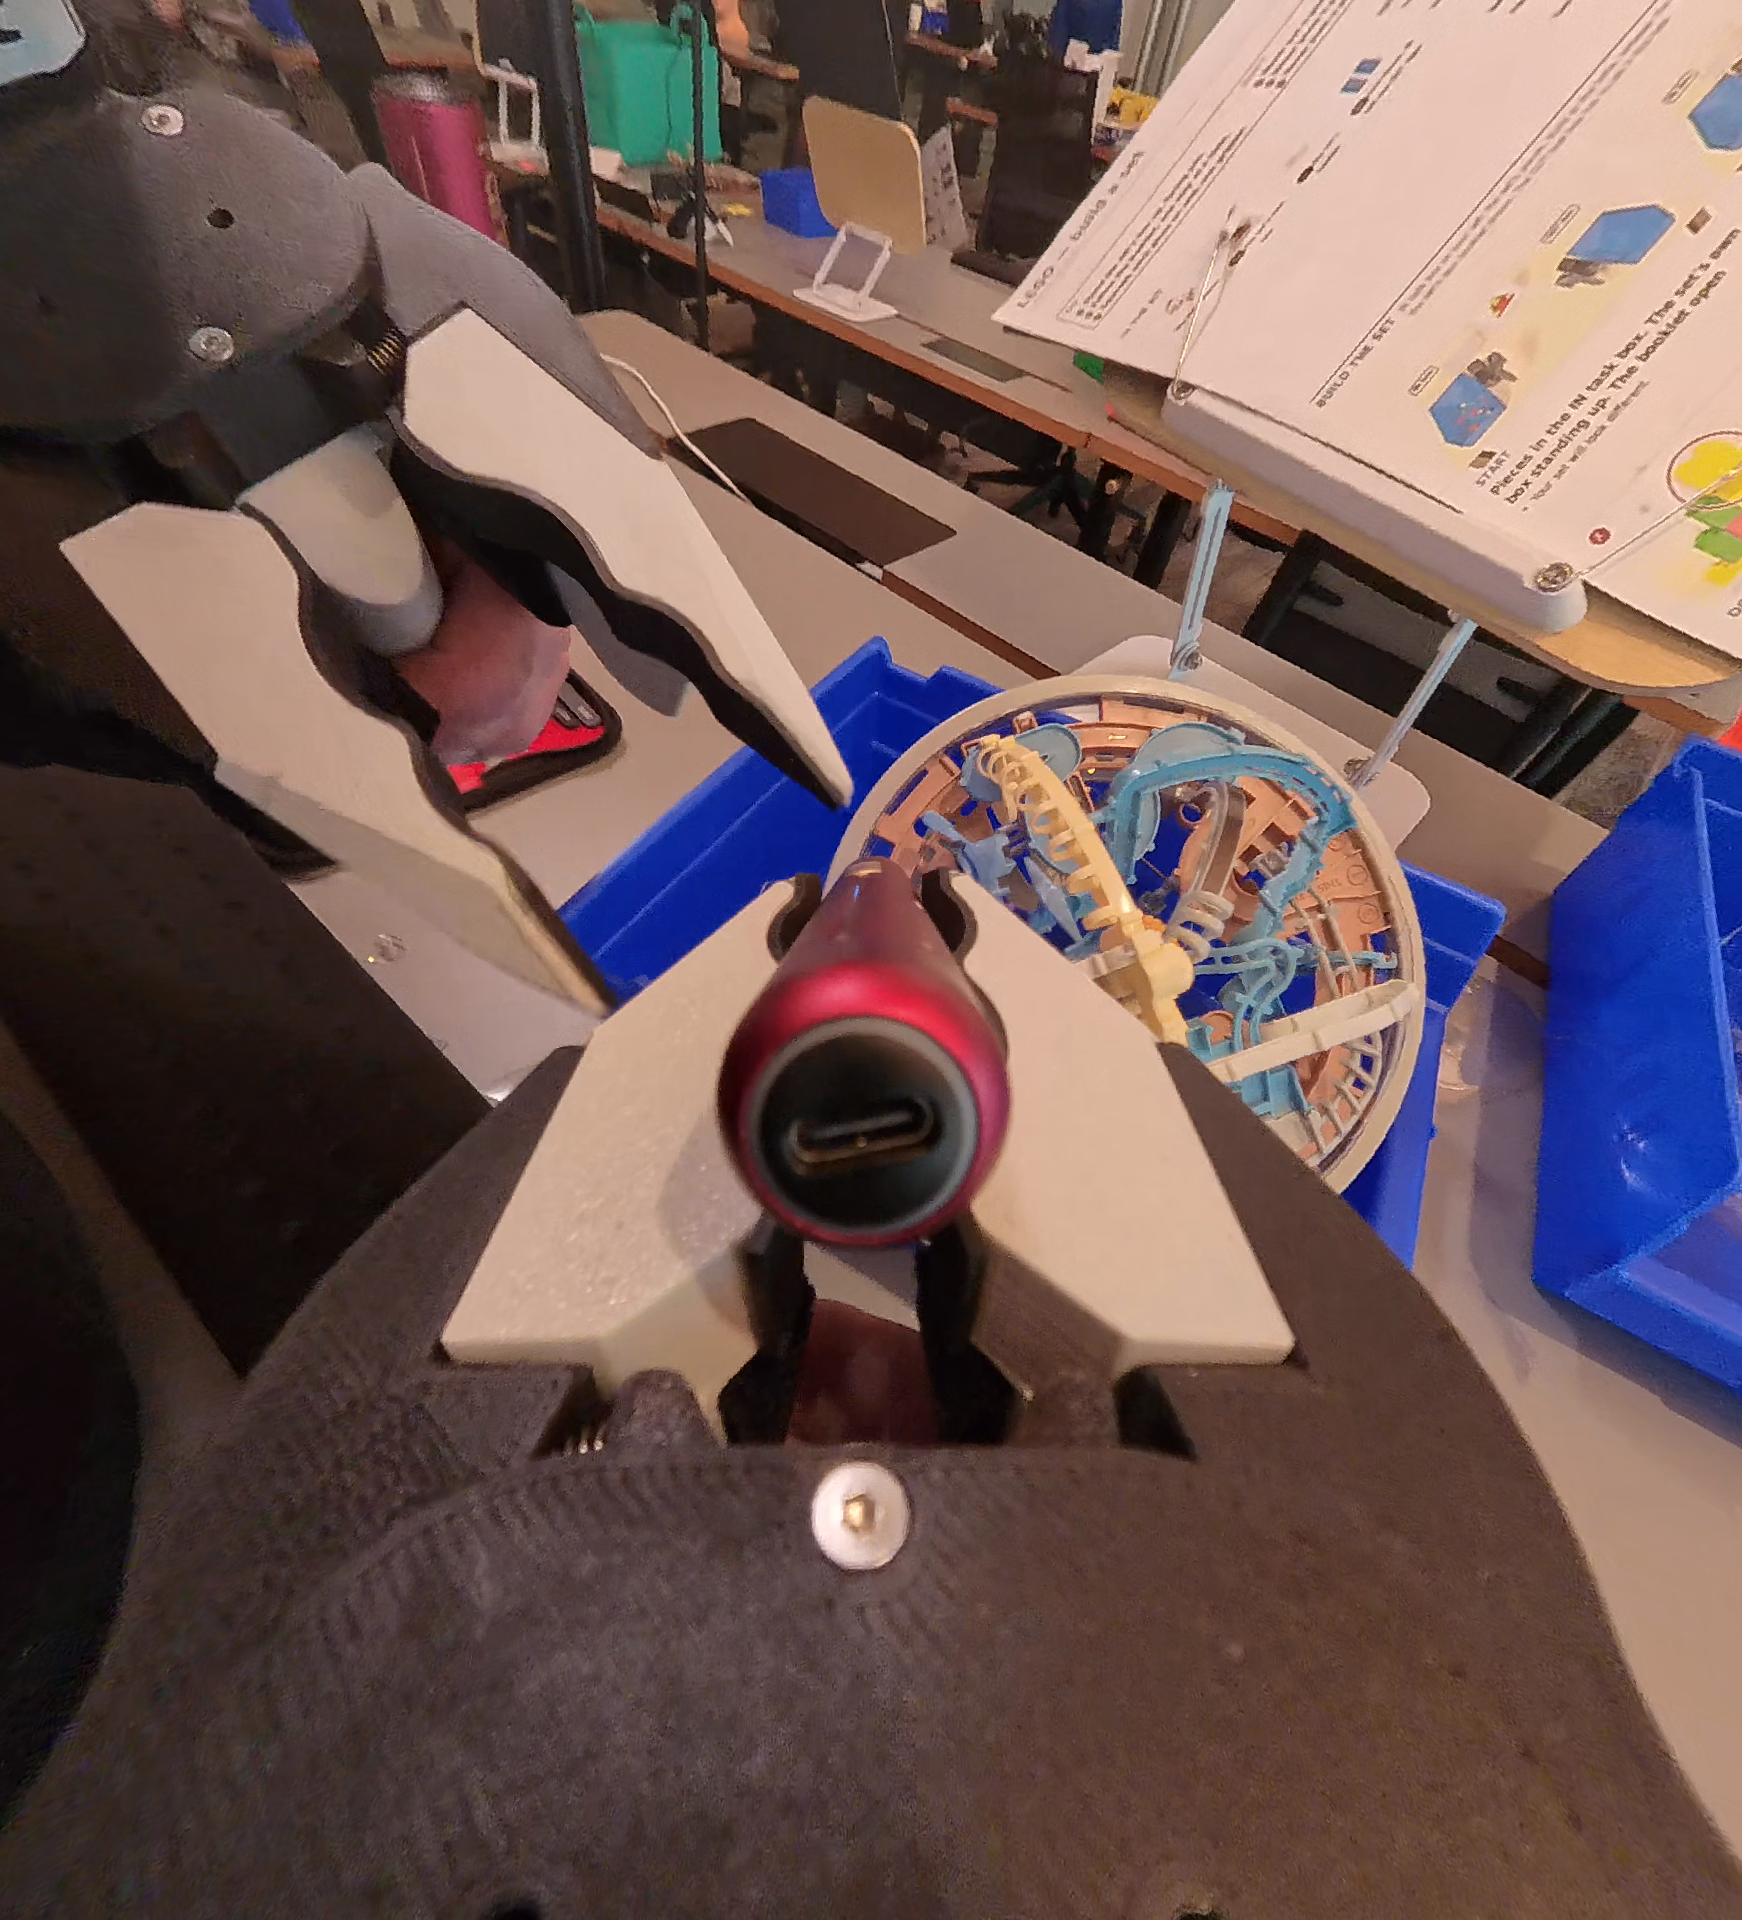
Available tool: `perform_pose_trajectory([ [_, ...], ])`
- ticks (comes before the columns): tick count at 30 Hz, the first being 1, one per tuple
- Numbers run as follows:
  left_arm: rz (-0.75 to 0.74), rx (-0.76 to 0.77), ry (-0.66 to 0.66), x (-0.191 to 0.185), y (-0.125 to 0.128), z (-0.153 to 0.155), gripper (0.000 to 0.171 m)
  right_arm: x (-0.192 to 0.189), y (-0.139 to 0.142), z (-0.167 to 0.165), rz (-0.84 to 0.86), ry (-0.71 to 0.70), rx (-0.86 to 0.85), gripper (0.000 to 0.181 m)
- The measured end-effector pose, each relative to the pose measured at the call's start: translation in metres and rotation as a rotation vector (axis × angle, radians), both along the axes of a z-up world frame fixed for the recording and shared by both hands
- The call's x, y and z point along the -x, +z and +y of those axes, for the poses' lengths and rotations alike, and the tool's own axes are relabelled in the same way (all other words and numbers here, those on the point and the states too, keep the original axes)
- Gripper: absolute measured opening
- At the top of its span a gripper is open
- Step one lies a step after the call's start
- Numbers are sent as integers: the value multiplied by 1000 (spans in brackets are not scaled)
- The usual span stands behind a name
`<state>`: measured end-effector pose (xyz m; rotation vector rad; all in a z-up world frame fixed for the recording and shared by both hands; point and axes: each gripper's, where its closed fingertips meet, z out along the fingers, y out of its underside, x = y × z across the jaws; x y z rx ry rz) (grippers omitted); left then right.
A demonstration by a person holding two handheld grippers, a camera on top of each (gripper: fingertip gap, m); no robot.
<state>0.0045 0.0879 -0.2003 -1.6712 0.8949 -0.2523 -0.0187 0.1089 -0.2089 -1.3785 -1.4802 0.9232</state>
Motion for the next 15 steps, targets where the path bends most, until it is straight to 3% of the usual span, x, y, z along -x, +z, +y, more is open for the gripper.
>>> perform_pose_trajectory([
  [5,-41,63,5,-4,-18,3,57,8,-11,-4,-48,-28,-72,19],
  [15,-95,69,87,6,-30,9,57,17,-22,4,-85,-51,-109,19],
])
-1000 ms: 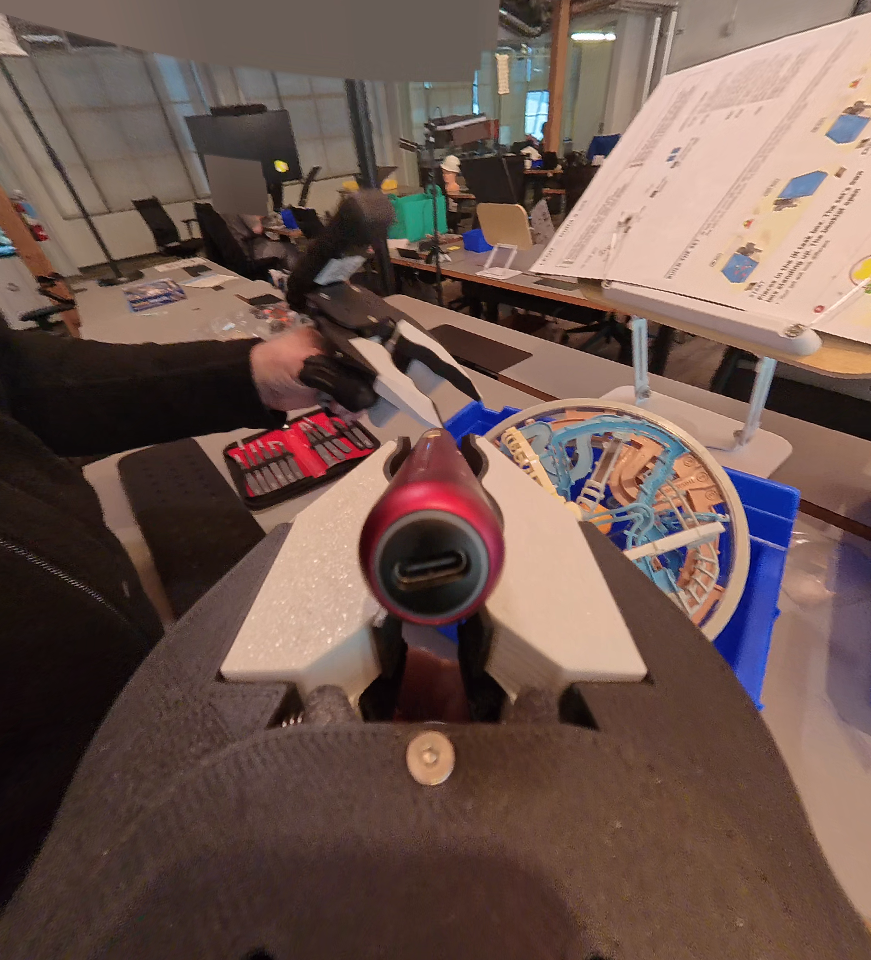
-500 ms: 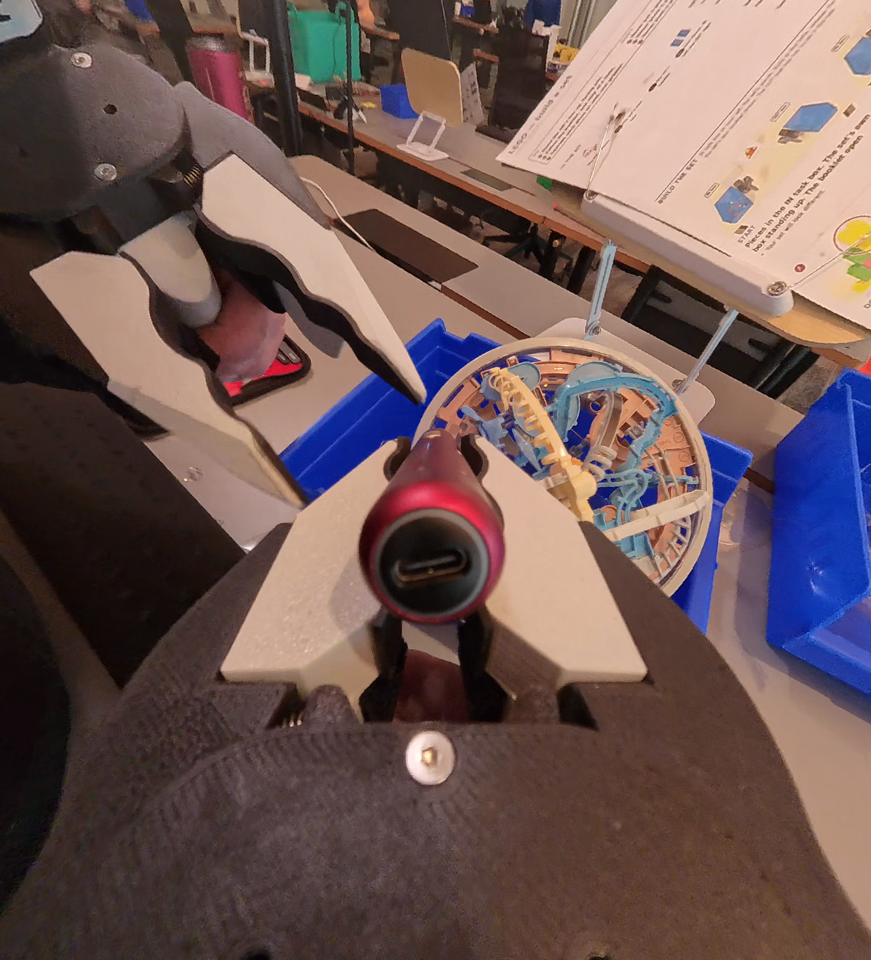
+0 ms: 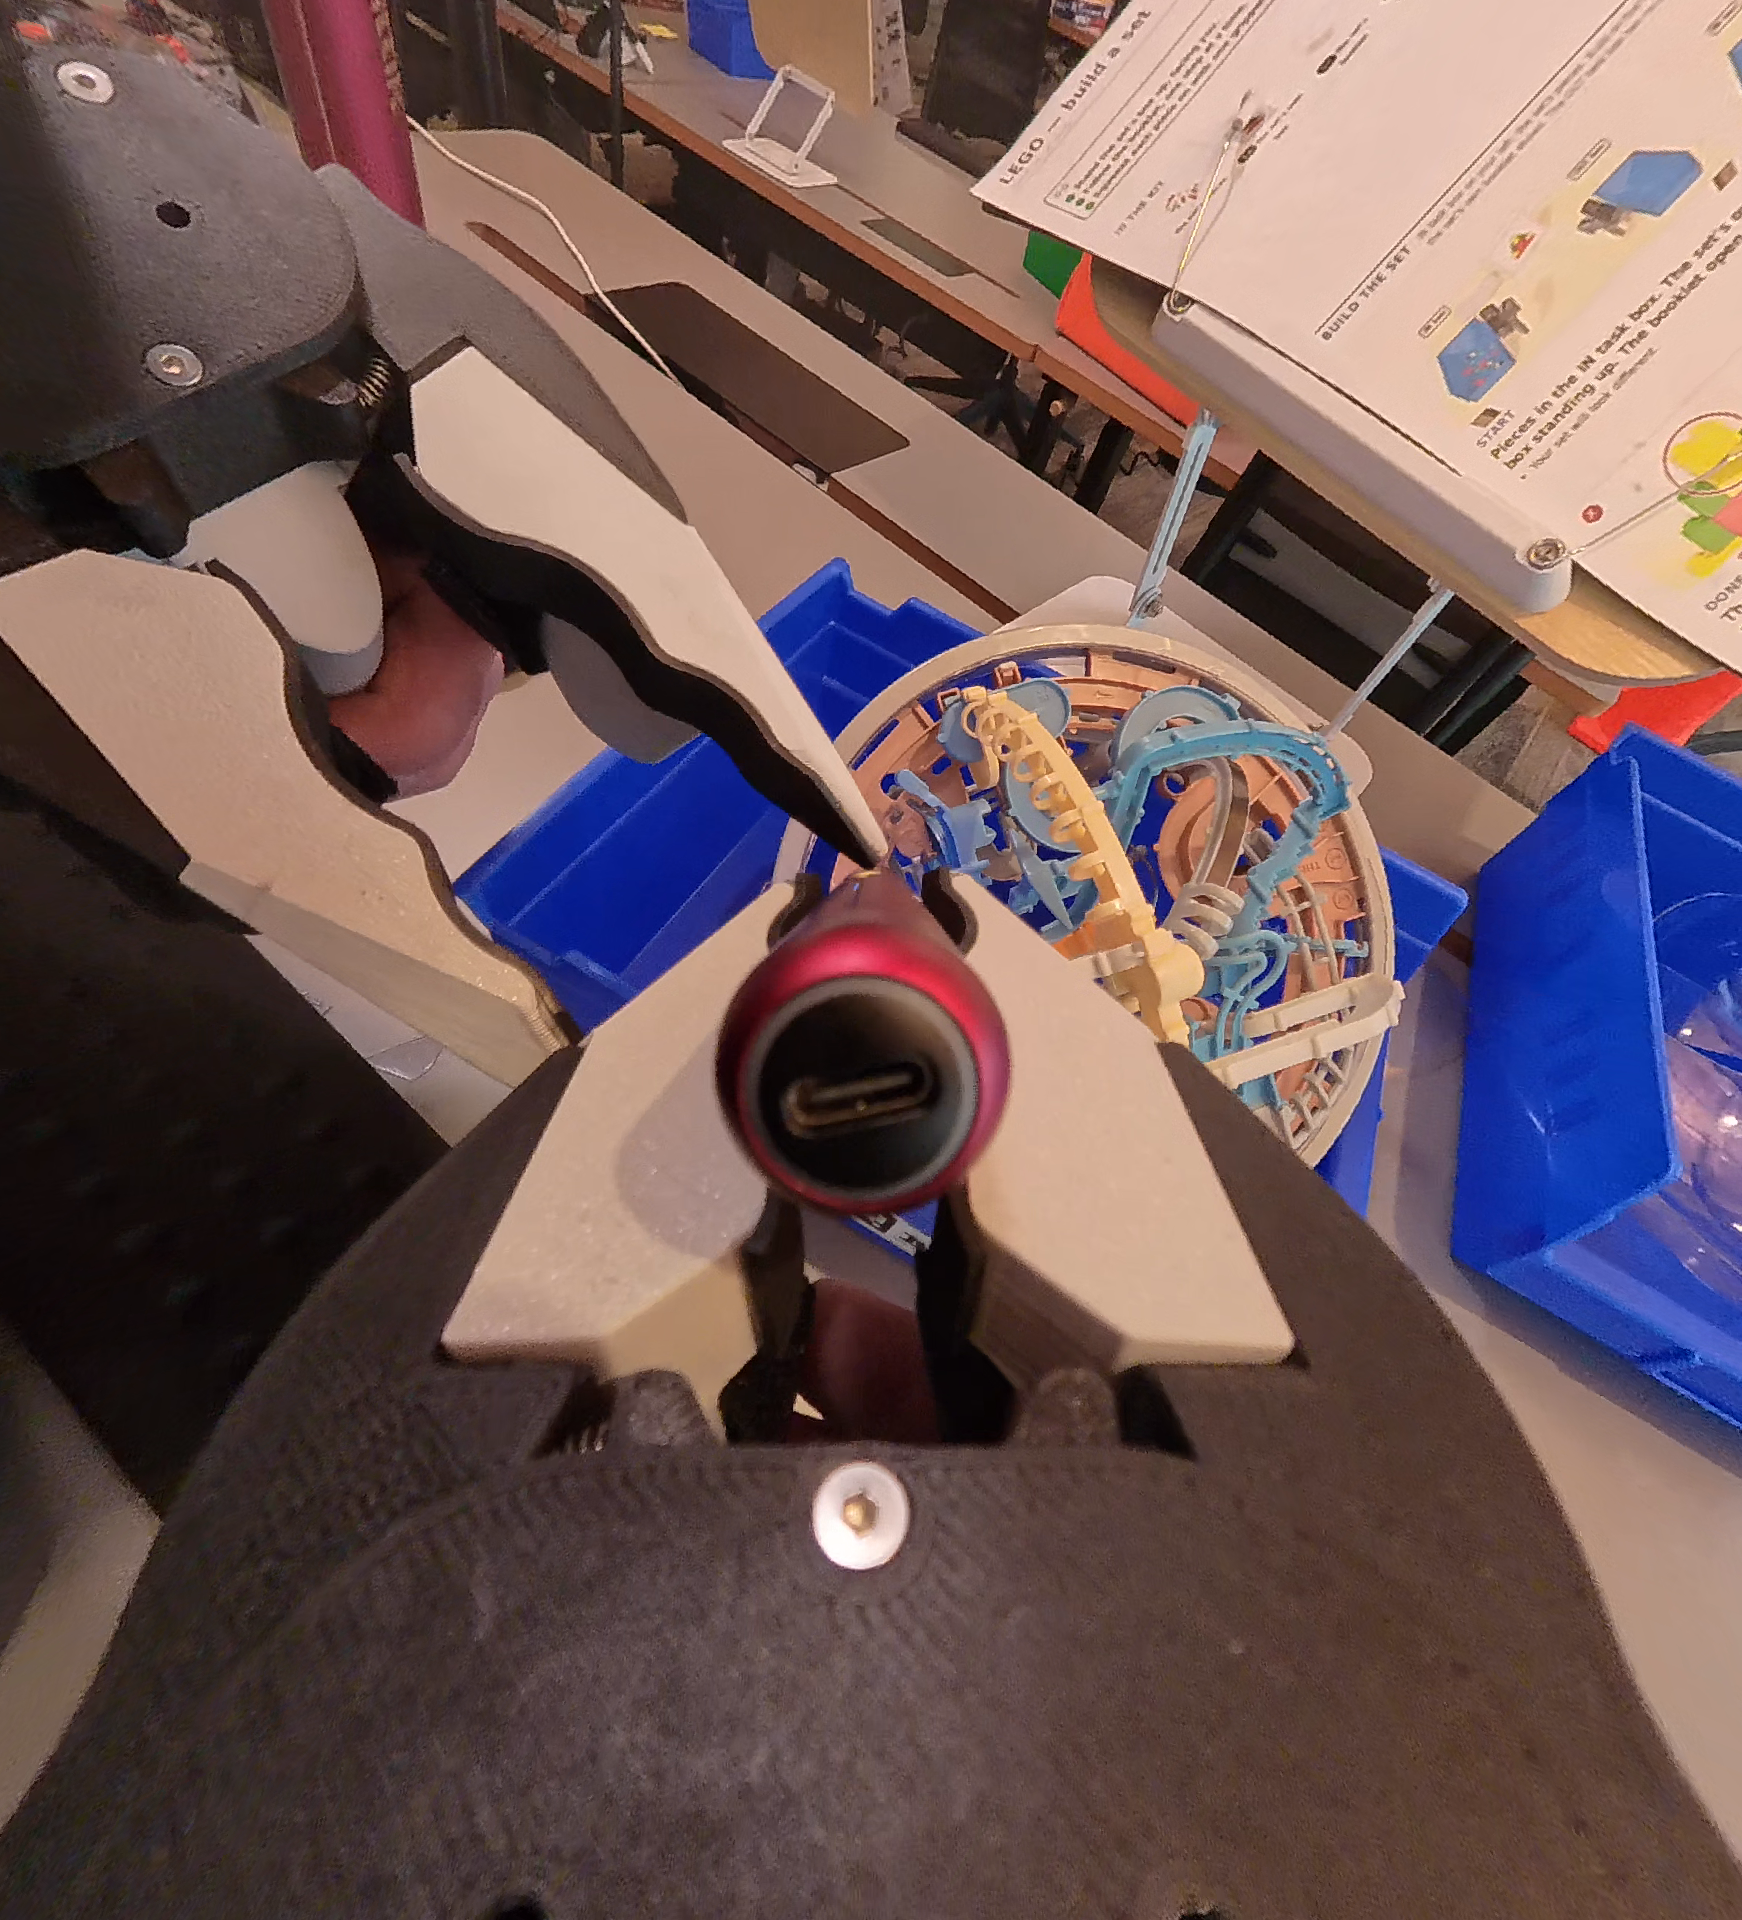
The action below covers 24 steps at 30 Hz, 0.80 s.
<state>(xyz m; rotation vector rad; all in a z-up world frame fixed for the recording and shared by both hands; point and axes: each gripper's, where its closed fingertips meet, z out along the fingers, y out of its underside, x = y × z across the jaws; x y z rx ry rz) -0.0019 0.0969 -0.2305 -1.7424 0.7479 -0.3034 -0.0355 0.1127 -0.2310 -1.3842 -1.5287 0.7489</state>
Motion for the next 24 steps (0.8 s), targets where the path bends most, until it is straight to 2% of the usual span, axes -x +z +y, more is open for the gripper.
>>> perform_pose_trajectory([
  [24,-69,42,42,12,-13,10,57,12,-14,9,-5,34,78,19],
])
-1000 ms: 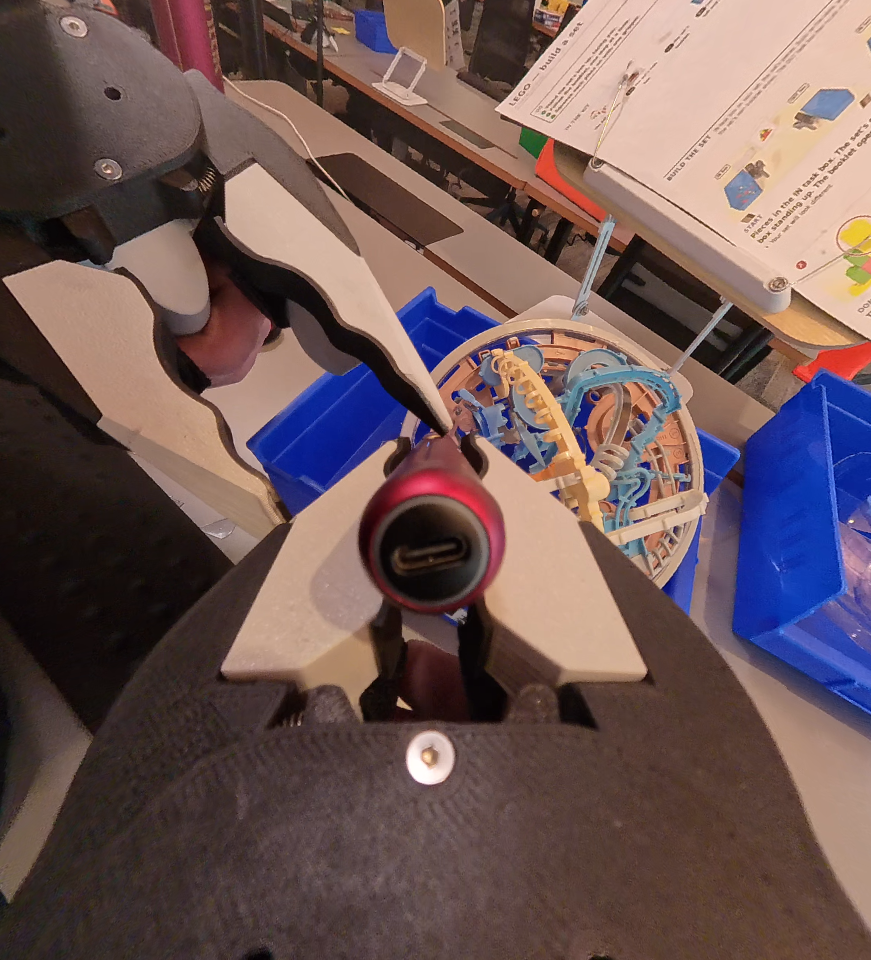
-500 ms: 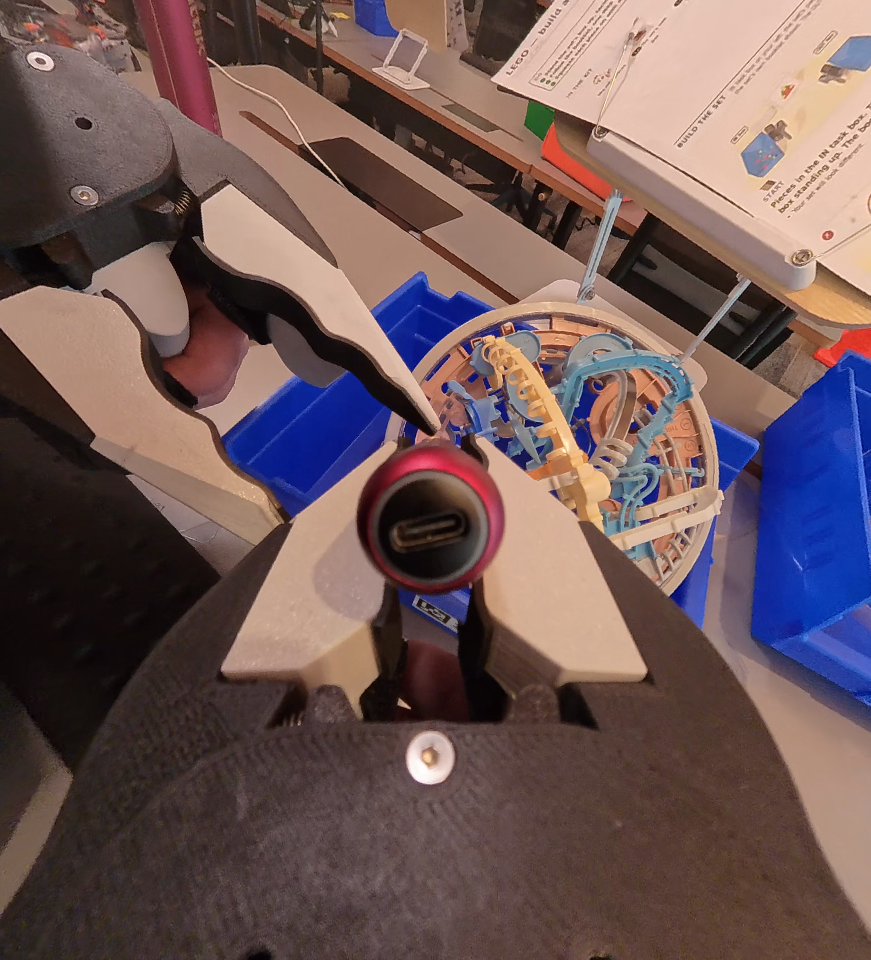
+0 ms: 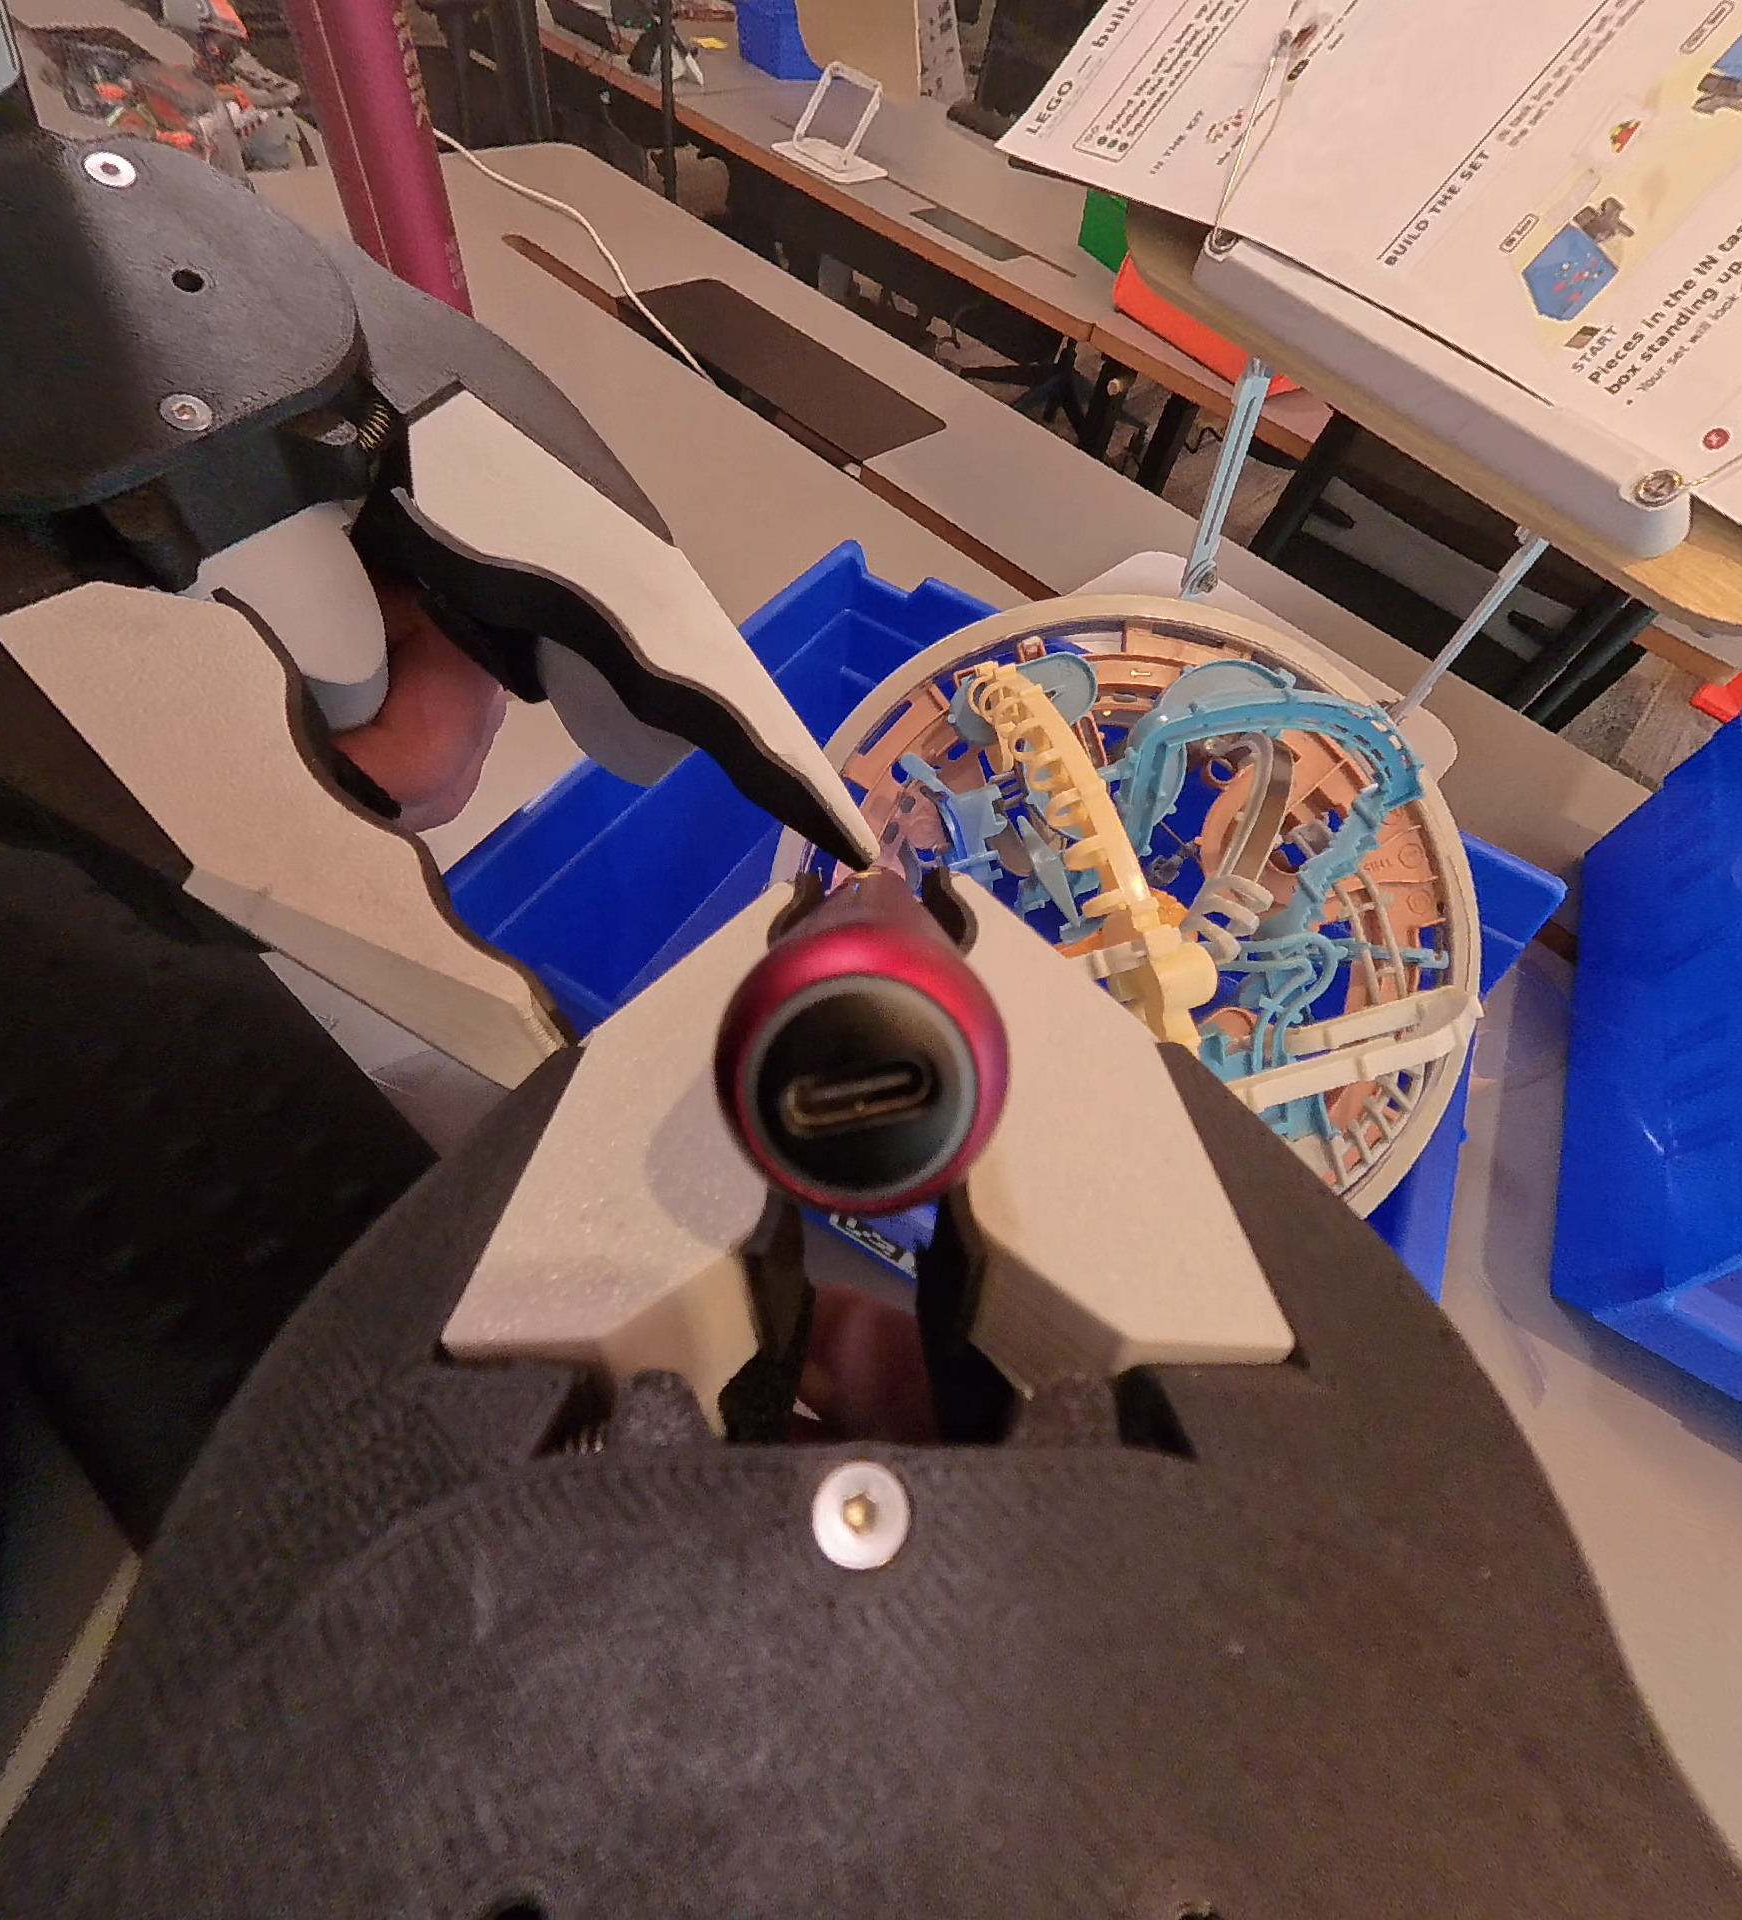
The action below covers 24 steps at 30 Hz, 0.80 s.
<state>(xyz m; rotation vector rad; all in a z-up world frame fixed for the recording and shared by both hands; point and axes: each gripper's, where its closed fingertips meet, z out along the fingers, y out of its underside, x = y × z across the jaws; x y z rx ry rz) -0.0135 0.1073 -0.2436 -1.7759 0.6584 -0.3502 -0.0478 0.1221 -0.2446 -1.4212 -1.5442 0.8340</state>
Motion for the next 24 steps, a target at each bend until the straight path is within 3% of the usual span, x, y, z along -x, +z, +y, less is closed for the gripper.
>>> perform_pose_trajectory([
  [9,-98,20,11,7,6,-1,56,6,3,1,-54,20,-14,20],
  [12,-184,51,77,31,10,1,59,9,4,2,-78,23,-22,20],
  [16,-315,272,253,88,-9,16,74,11,3,1,-103,24,-33,20],
  [18,-354,310,302,108,-14,22,71,12,4,1,-110,25,-35,20],
  [24,-378,424,285,120,-31,33,67,14,4,4,-135,21,-16,20],
])
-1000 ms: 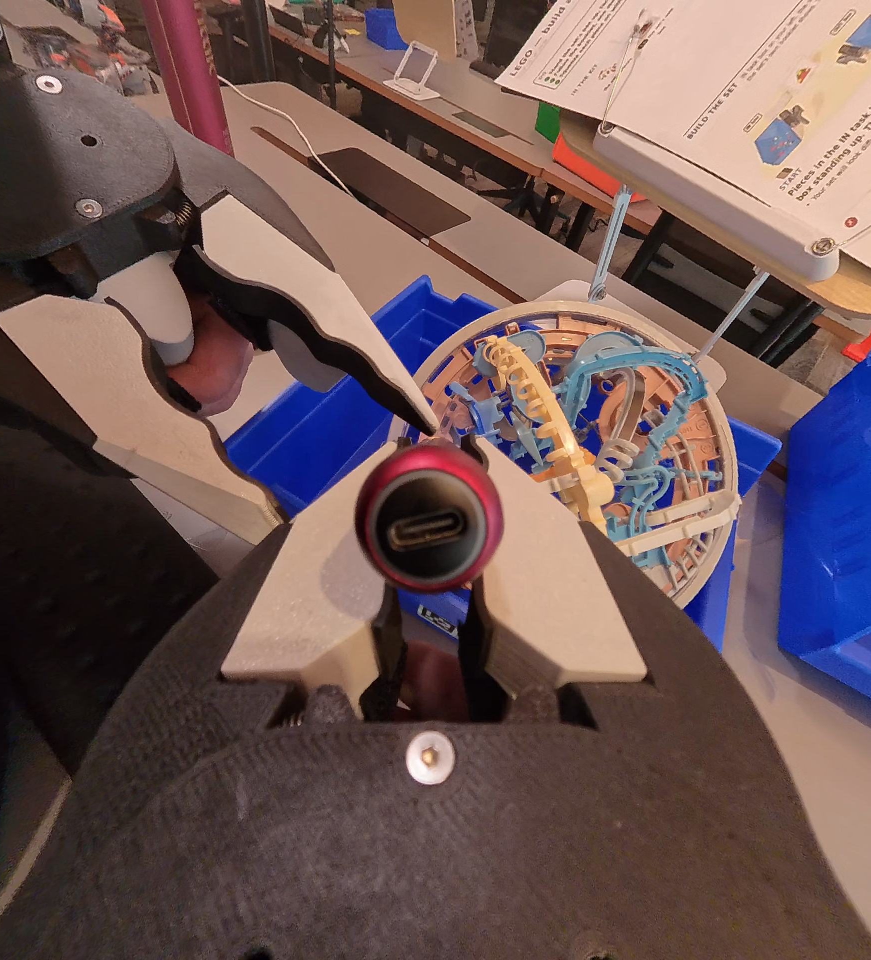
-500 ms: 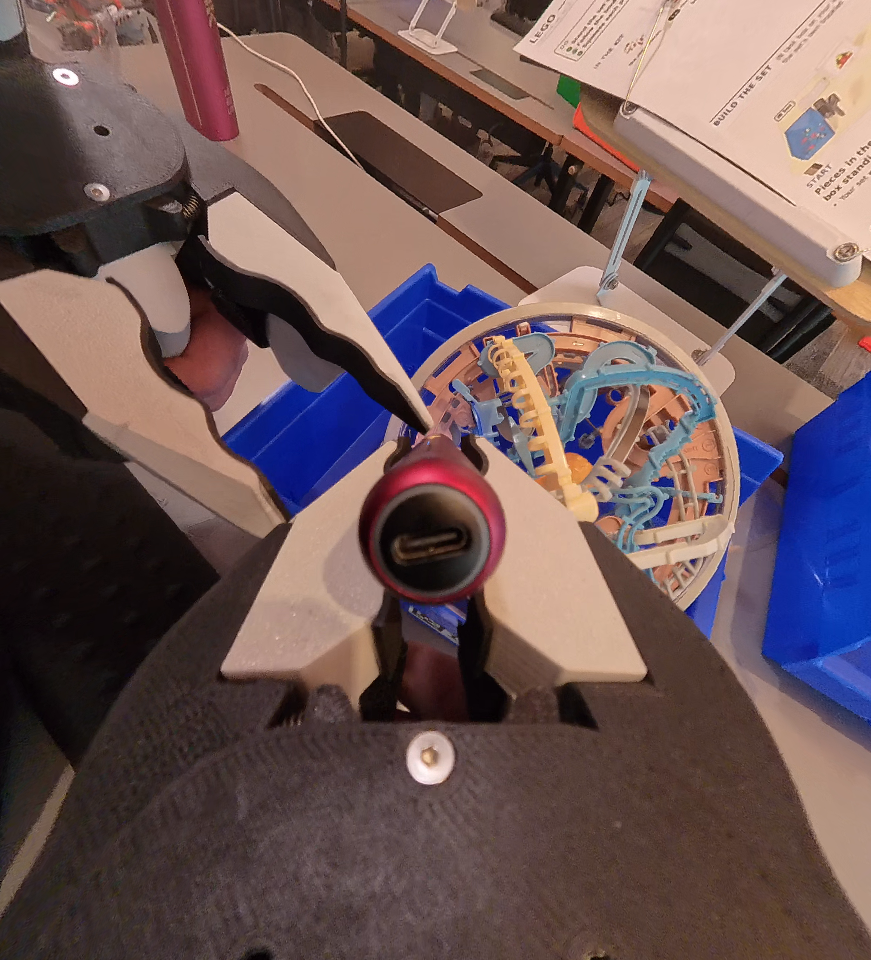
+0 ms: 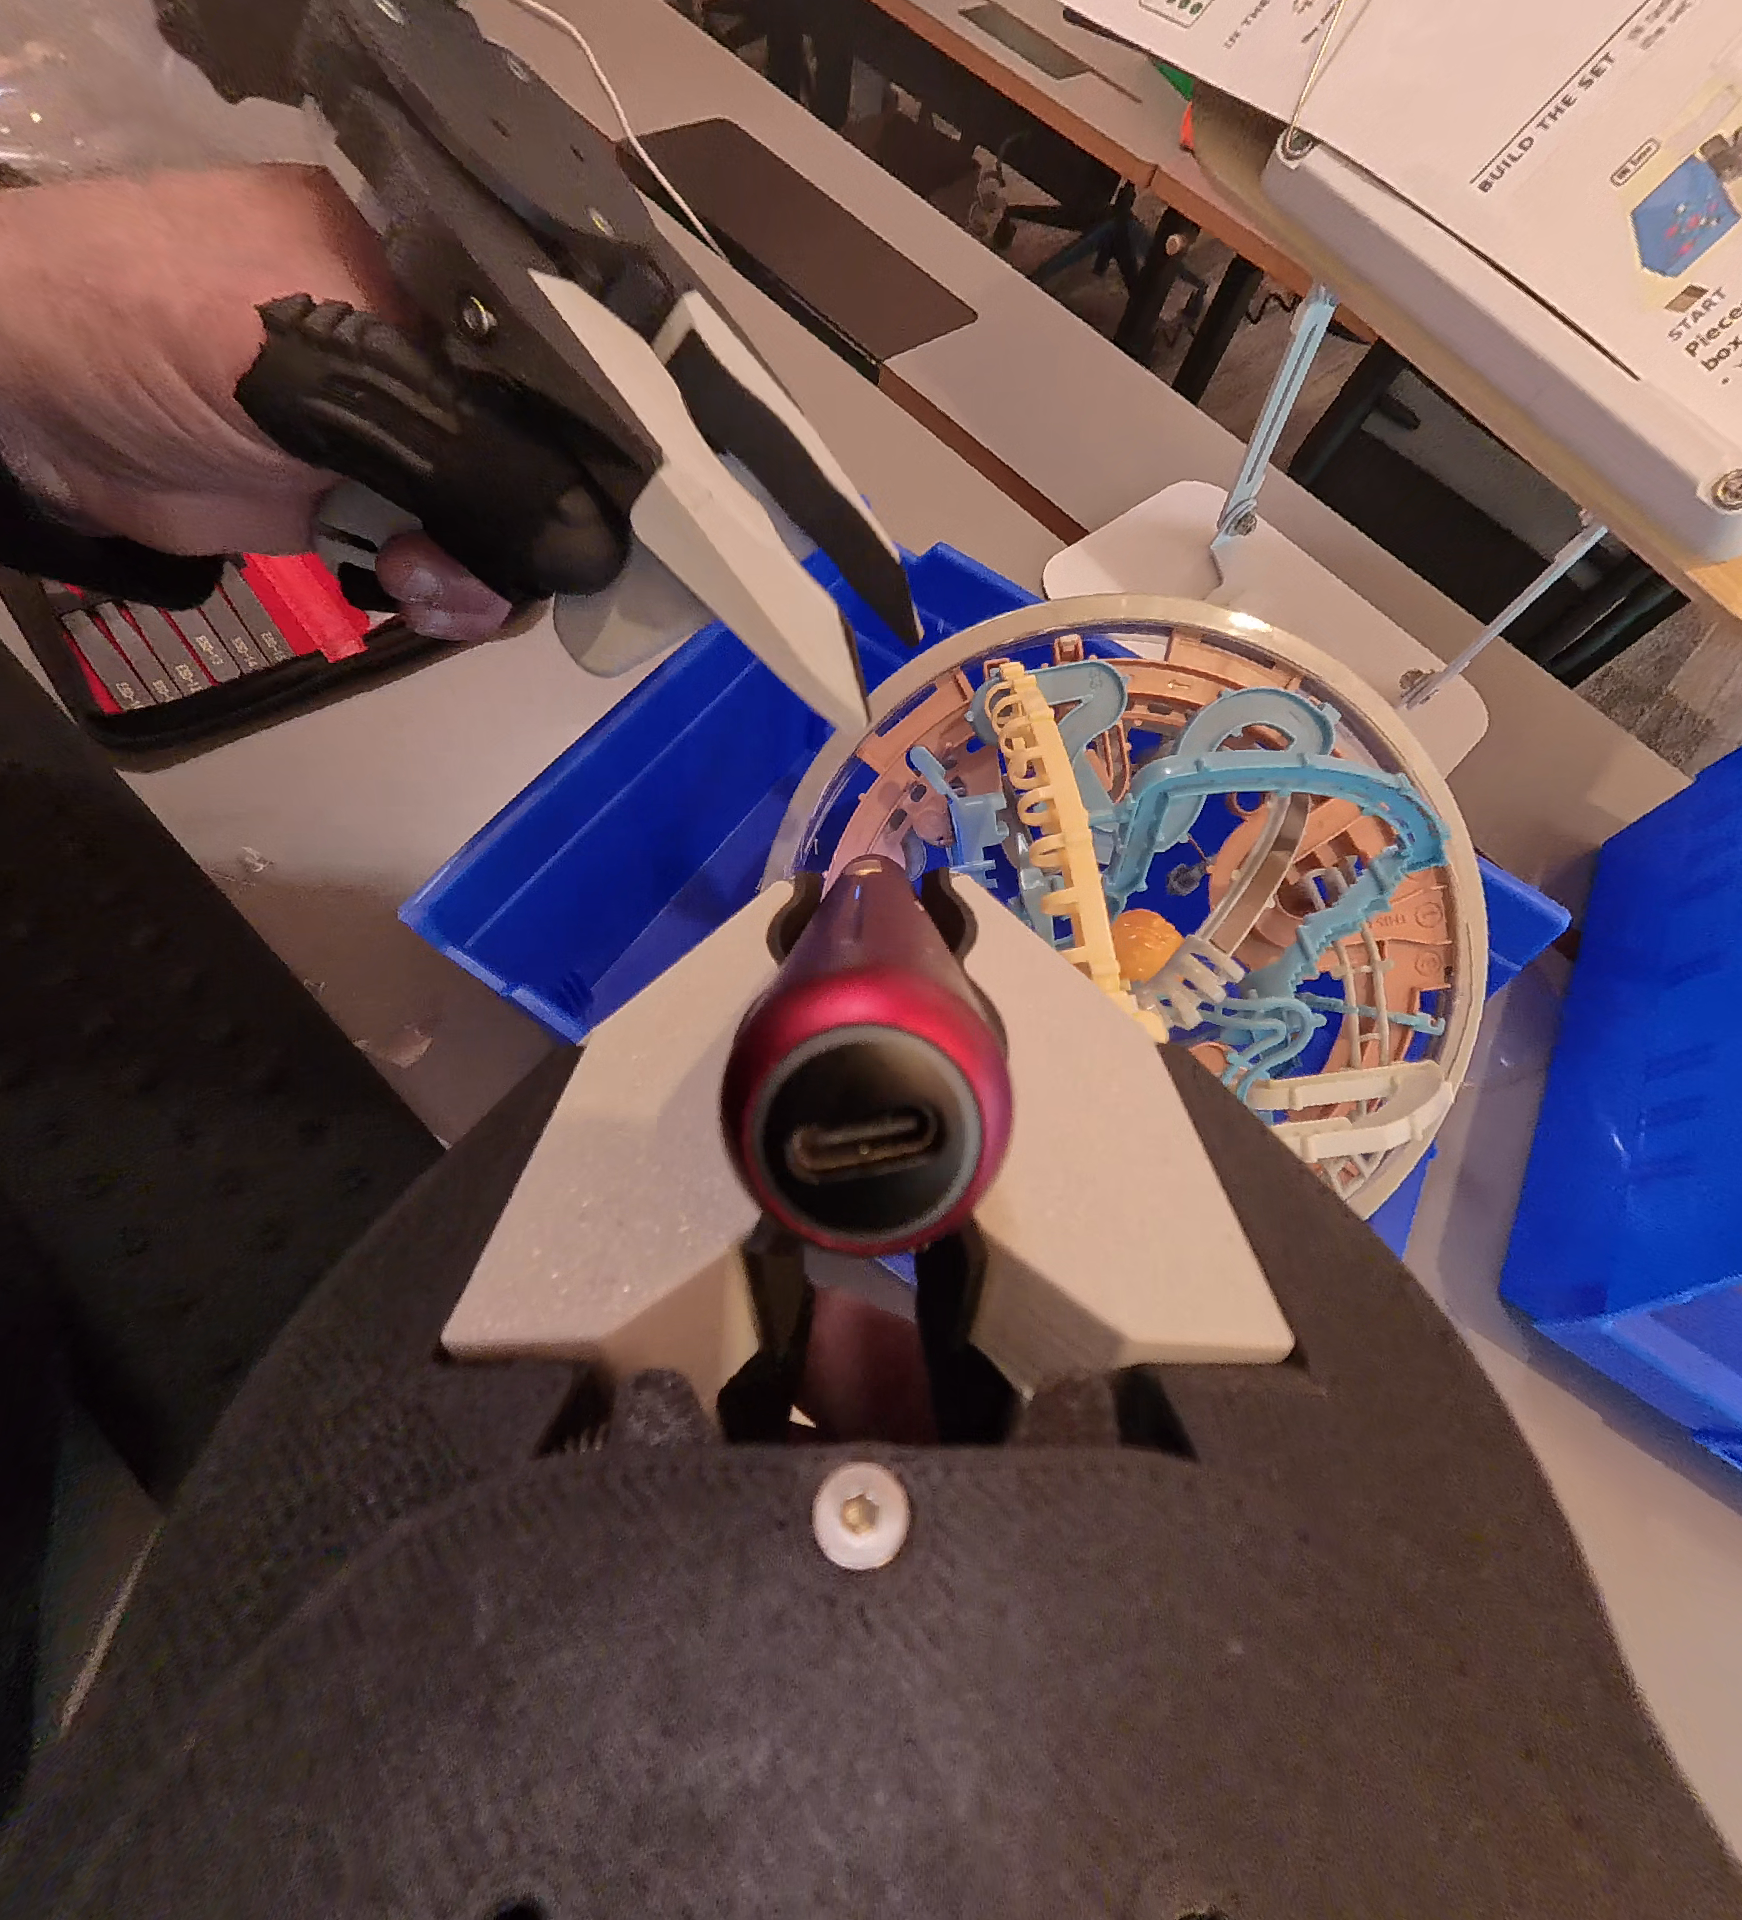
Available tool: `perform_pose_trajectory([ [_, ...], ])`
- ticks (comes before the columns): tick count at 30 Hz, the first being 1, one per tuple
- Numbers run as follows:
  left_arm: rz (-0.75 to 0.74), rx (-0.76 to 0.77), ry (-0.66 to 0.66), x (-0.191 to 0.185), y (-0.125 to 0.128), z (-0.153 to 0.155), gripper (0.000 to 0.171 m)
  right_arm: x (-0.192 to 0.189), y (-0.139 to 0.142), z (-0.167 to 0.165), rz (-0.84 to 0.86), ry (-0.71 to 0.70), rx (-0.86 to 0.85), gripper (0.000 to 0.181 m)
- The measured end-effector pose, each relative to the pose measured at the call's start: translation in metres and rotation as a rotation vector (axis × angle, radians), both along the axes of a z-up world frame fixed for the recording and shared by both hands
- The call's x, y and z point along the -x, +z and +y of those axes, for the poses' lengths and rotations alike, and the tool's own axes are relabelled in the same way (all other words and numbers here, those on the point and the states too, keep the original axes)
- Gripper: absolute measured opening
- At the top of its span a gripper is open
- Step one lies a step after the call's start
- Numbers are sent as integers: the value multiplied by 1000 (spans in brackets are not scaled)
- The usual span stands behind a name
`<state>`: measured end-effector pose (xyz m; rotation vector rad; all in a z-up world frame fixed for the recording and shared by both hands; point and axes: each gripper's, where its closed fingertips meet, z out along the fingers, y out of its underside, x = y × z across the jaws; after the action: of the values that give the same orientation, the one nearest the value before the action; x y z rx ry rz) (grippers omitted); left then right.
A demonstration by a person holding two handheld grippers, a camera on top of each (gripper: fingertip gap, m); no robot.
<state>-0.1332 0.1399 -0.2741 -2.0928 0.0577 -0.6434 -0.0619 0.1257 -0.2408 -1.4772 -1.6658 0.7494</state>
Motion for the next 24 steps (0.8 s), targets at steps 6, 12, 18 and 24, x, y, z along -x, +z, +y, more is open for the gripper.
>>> perform_pose_trajectory([
  [6,109,-314,-198,-57,53,-24,58,2,1,0,-15,6,-8,20],
  [12,285,-410,-329,-108,51,-38,59,5,2,-1,-23,10,-20,20],
  [18,222,-398,-265,-102,50,-34,65,5,1,-1,-25,7,-23,19],
  [24,228,-396,-281,-106,46,-37,63,6,1,-2,-26,4,-27,20],
])
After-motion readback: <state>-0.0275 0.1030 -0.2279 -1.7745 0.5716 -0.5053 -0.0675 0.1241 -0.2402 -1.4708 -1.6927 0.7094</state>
